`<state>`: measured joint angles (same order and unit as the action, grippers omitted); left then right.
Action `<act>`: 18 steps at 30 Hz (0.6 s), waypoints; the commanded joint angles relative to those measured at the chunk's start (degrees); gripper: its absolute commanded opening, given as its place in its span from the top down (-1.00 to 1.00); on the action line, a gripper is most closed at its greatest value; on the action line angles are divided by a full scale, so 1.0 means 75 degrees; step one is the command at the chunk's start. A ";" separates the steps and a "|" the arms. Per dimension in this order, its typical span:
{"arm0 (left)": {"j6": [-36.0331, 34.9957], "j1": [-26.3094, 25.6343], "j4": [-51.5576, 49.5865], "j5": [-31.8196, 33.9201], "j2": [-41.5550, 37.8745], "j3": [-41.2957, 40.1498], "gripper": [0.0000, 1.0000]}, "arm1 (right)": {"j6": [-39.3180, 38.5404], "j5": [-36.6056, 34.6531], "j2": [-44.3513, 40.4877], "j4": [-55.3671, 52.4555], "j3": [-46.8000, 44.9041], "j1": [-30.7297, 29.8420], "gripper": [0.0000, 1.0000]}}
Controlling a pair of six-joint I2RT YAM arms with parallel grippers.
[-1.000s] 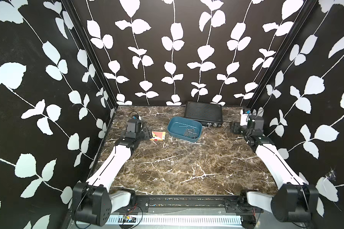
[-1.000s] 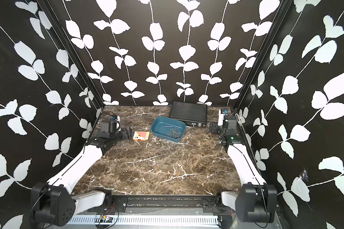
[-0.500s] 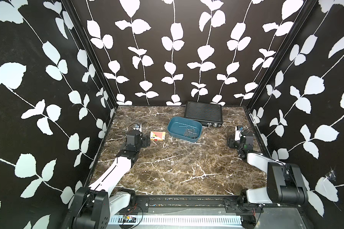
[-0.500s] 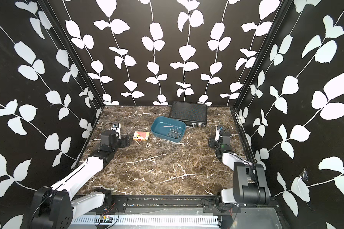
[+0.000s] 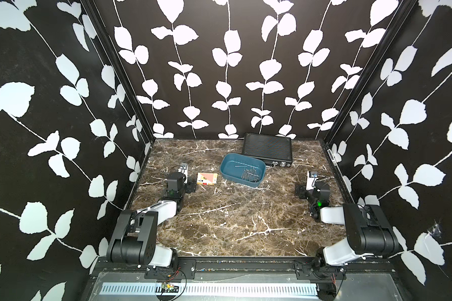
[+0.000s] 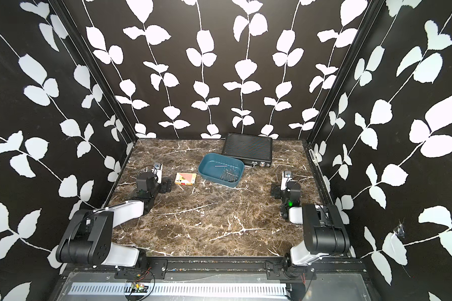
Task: Put the nails on the desktop into the storage box
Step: Reset both arms
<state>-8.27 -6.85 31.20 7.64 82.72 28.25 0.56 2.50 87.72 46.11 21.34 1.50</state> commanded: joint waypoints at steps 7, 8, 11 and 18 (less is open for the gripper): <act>0.0004 0.0351 0.2222 -0.0566 0.0665 -0.0568 -0.96 | -0.0139 -0.0275 -0.0040 0.0210 0.0261 -0.0176 -0.99; 0.0072 0.0411 0.2595 -0.0605 0.0823 -0.0684 -0.97 | -0.0145 -0.0287 -0.0045 0.0204 0.0263 -0.0197 -0.99; 0.0142 0.0503 0.2368 -0.0729 0.0789 -0.0600 -0.97 | -0.0145 -0.0293 -0.0045 0.0193 0.0270 -0.0188 -0.99; 0.0253 0.0631 0.2388 -0.0804 0.0846 -0.0564 -0.97 | -0.0150 -0.0300 -0.0042 0.0201 0.0263 -0.0189 -0.99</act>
<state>-7.20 -2.55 47.24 2.81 89.78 24.21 -0.25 0.82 87.72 46.04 21.45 0.36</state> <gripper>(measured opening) 0.984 0.995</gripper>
